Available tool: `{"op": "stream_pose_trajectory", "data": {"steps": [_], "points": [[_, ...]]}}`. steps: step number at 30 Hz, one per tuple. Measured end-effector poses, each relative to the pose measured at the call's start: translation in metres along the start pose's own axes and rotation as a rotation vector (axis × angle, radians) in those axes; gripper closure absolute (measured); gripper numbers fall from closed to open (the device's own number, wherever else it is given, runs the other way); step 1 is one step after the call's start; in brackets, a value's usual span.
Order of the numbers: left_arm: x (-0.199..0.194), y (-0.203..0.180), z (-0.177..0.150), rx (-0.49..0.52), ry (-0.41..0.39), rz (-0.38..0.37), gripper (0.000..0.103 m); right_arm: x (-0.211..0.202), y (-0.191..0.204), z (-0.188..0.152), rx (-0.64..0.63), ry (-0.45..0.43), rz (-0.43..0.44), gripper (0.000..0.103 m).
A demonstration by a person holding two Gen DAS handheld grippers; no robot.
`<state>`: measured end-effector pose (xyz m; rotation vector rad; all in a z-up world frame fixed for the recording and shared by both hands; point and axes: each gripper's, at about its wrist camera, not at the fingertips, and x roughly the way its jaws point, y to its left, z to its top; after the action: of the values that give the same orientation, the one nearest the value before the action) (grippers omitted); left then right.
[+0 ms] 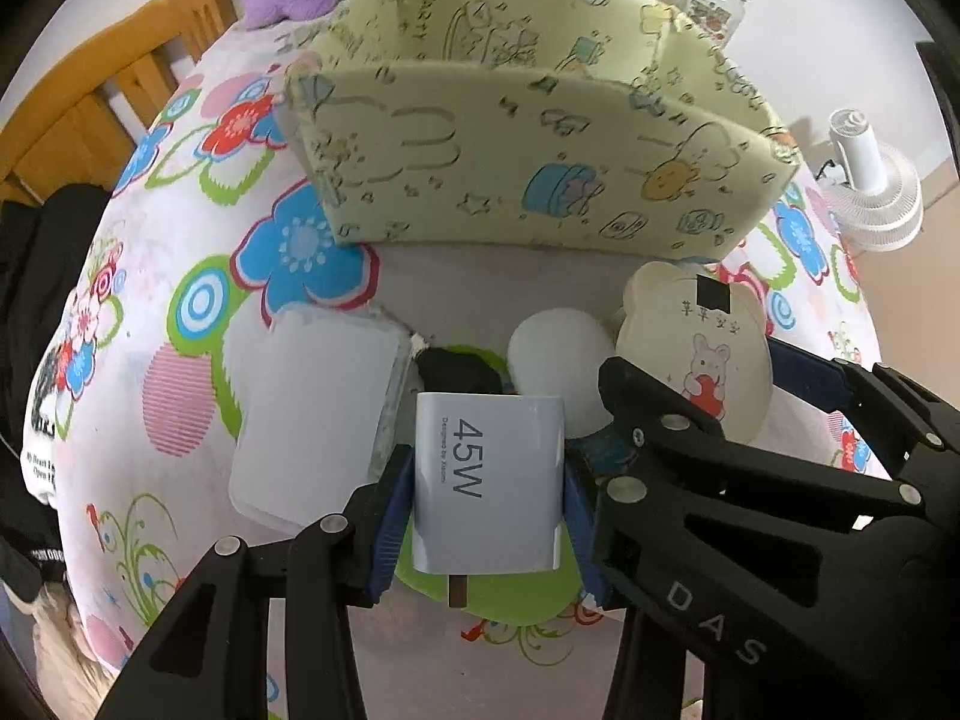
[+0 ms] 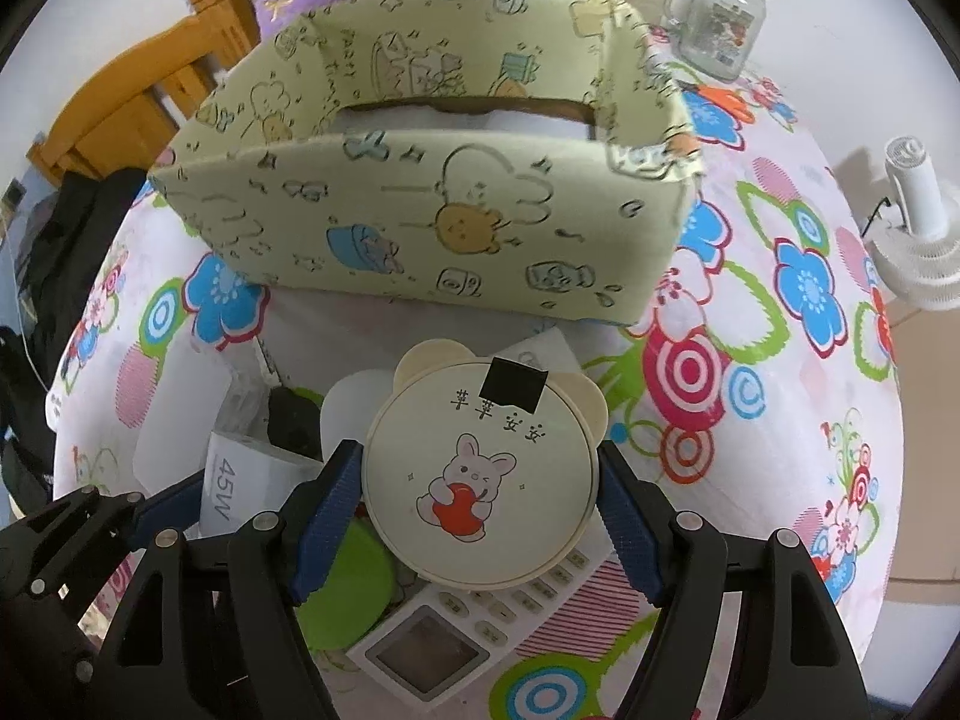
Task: Organize rigid objects
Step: 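Close the left gripper on the charger while the right gripper grasps the bunny compact, then lift the charger with the left tool while the right tool carries the compact over the box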
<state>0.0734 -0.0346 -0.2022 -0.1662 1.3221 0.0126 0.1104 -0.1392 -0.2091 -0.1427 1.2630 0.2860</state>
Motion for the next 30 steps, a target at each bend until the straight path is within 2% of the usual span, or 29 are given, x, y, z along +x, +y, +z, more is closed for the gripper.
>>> {"op": "stream_pose_trajectory", "data": {"steps": [4, 15, 30], "points": [[-0.008, 0.0, 0.011, 0.026, -0.012, -0.001, 0.054, -0.012, -0.001, 0.001, 0.02, -0.014, -0.004, 0.025], [-0.028, -0.004, 0.006, 0.096, -0.061, 0.016, 0.054, -0.046, 0.007, 0.003, 0.052, -0.058, -0.011, 0.025], [-0.081, -0.004, 0.013, 0.176, -0.139, 0.0, 0.054, -0.102, 0.021, 0.012, 0.097, -0.131, -0.029, 0.025]]}}
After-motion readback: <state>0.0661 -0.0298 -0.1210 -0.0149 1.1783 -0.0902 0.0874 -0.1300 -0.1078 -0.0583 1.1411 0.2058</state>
